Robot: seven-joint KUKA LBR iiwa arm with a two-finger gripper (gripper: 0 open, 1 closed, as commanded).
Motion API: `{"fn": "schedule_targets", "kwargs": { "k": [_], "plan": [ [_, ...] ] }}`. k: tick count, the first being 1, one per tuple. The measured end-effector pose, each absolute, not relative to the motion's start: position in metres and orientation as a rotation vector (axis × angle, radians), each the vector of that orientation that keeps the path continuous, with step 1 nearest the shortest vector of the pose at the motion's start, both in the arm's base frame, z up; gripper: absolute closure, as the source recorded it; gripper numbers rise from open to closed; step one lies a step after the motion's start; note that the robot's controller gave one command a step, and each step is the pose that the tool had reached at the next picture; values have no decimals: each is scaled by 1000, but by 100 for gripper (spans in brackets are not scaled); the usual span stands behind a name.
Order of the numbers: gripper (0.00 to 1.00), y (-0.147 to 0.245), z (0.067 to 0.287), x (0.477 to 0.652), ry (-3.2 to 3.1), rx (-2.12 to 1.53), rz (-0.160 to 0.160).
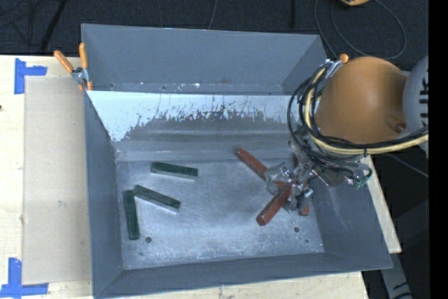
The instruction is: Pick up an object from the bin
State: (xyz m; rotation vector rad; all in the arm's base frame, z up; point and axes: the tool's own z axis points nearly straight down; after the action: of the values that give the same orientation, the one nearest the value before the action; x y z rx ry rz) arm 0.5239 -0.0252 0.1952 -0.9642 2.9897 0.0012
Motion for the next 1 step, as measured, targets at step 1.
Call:
{"fn": "schedule_targets", "kwargs": {
  "k": [1],
  "plan": [
    [100, -25, 184, 530, 3016, -873, 0]
  ]
}}
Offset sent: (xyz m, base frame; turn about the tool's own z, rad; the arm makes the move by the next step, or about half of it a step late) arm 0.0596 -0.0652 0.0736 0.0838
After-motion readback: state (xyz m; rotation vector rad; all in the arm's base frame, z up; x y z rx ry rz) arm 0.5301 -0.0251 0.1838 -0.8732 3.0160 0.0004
